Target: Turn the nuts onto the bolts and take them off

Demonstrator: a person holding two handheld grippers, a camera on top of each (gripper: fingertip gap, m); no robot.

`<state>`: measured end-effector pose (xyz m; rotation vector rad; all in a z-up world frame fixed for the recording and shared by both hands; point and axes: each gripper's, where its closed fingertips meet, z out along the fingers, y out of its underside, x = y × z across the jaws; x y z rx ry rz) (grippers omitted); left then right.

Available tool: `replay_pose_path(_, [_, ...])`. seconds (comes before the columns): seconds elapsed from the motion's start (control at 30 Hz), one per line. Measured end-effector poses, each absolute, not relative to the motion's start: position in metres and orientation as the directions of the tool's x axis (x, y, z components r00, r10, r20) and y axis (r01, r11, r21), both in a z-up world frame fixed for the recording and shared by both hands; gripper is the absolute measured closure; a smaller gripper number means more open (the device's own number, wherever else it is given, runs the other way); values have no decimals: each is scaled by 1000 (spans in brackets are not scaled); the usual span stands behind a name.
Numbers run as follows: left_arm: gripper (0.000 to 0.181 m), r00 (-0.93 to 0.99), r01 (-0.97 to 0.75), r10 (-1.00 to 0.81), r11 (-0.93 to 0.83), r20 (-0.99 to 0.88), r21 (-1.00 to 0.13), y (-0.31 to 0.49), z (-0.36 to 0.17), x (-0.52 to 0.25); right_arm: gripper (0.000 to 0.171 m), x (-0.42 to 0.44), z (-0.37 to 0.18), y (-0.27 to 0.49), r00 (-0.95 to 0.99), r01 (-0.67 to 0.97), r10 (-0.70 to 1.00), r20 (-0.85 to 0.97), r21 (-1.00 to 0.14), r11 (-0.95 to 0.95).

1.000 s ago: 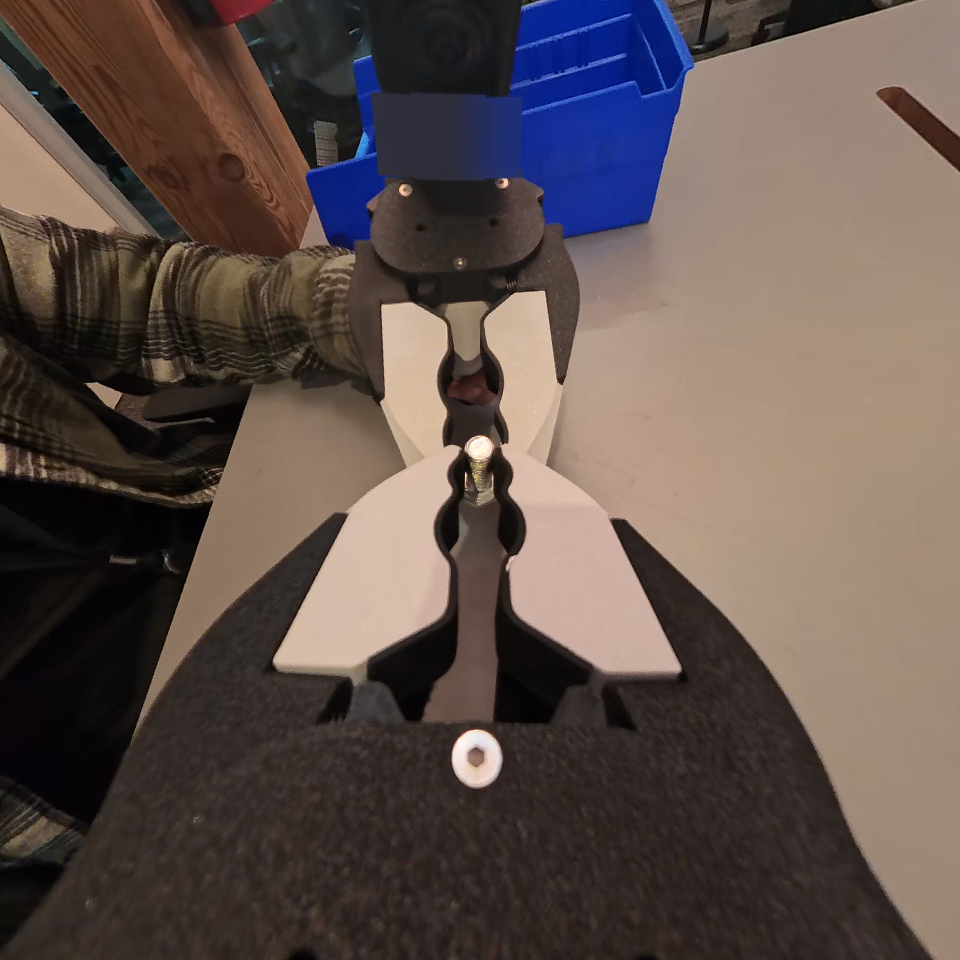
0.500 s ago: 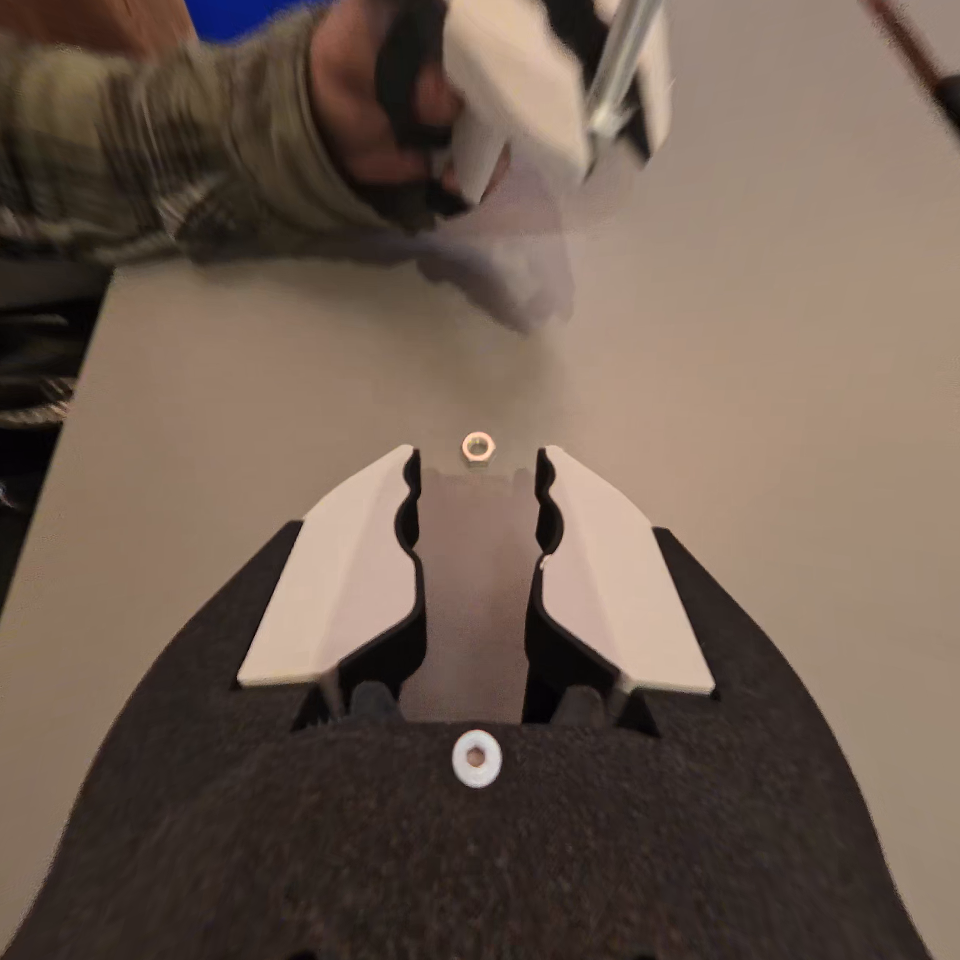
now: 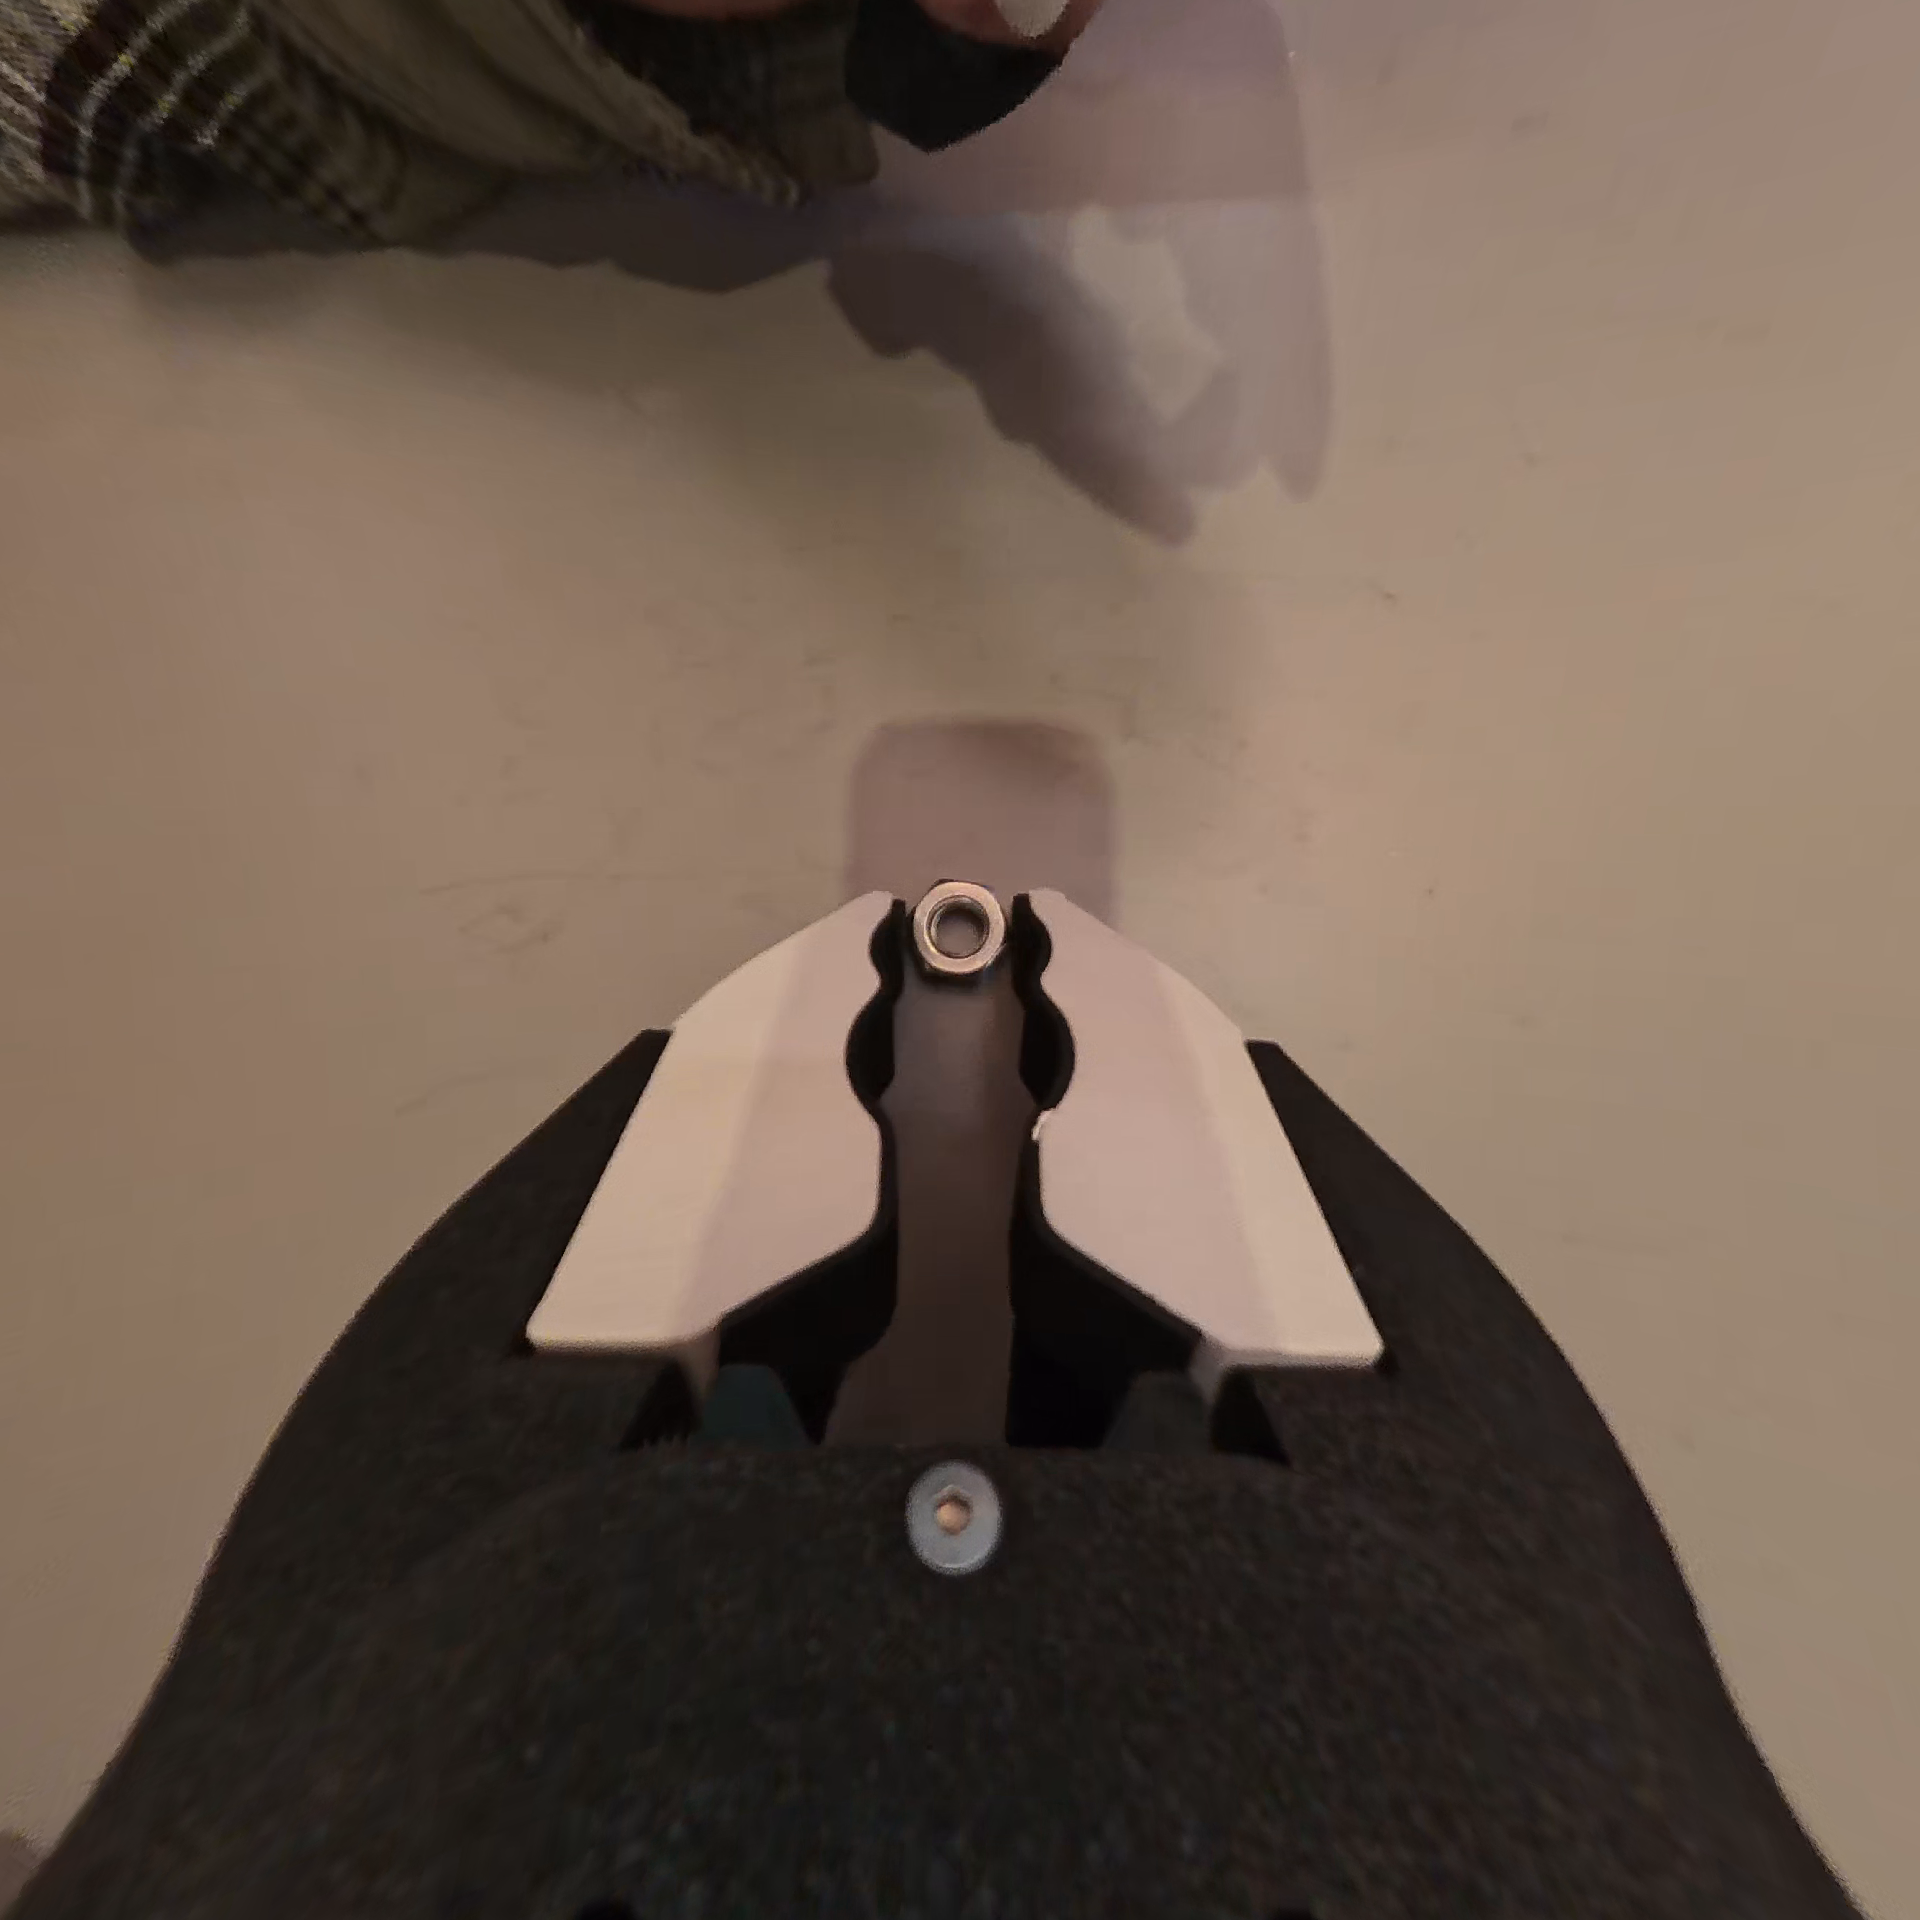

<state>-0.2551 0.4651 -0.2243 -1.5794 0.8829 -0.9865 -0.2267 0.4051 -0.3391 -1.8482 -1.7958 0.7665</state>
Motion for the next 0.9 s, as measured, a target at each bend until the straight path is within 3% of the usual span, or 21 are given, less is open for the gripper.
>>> replay_pose_path(0.2, [162,374,-54,-914,-189,156,-980,462,-226,-249,153,-208,-321,404,38,704,996,-81,-705,-84])
replay_pose_path(0.37, [162,289,-98,-951,-143,109,-985,437,-232,-216,153,-177,-233,406,70,598,997,-35,-798,-70])
replay_pose_path(0.47, [163,246,-146,-968,-86,48,-986,417,-237,-192,153,-175,-195,398,20,613,999,46,-790,24])
replay_pose_path(0.9, [162,206,-195,-978,-23,-18,-981,392,-244,-163,152,-182,-203,386,-102,760,995,0,-645,78])
